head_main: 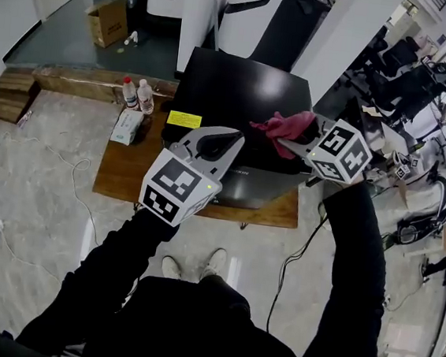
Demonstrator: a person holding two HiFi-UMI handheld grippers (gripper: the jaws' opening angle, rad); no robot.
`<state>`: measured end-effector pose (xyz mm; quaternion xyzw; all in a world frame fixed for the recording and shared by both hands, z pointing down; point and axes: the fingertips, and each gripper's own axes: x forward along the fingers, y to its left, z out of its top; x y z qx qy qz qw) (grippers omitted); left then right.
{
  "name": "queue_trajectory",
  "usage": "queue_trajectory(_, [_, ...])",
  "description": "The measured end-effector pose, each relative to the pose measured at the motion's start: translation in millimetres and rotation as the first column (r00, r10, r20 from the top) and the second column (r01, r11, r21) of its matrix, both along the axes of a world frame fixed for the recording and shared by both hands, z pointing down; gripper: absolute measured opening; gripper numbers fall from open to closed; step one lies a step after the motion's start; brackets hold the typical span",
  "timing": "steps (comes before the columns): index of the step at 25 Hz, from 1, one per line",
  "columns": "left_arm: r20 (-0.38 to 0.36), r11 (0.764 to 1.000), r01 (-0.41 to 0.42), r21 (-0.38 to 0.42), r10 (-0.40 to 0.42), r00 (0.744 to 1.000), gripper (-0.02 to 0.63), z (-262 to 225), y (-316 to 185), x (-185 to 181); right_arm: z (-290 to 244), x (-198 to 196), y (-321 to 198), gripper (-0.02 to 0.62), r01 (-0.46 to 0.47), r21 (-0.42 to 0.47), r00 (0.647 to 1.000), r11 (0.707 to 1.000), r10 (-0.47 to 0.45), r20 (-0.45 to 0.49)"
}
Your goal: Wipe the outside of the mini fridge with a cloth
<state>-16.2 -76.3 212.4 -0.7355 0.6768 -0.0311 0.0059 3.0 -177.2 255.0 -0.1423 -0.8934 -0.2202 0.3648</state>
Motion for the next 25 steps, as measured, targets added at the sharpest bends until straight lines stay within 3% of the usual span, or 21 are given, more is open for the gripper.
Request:
queue_trajectory(4, [0.038,0.998,0.060,0.018,-0.060,0.997,0.005,3,24,-9,-28,6,42,0.126,0.018,0.040,0.982,0.999,-0.025,0.188])
queue_trajectory(9, [0.021,0.989,0.140,0.055,-0.142,0.990,0.005,22,63,-4,-16,21,100,0.127,0.054,0.141,0.942,0.989,-0.097,0.320])
queue_trajectory(13, [0.010,0.972,0.223,0.080,-0.224,0.974,0.005,47,97,6,14,26,143,0.127,0.093,0.133,0.925,0.987,-0.135,0.356])
queue_trajectory(18, [-0.027,0.947,0.321,0.023,-0.320,0.947,0.005,80,126,10,45,14,171,0.129,0.104,0.249,0.906,0.963,-0.195,0.375])
queue_trajectory(25, [-0.023,0.941,0.338,0.011,-0.337,0.941,0.005,94,149,-3,82,-24,199,0.129,0.072,0.334,0.906,0.940,-0.202,0.371])
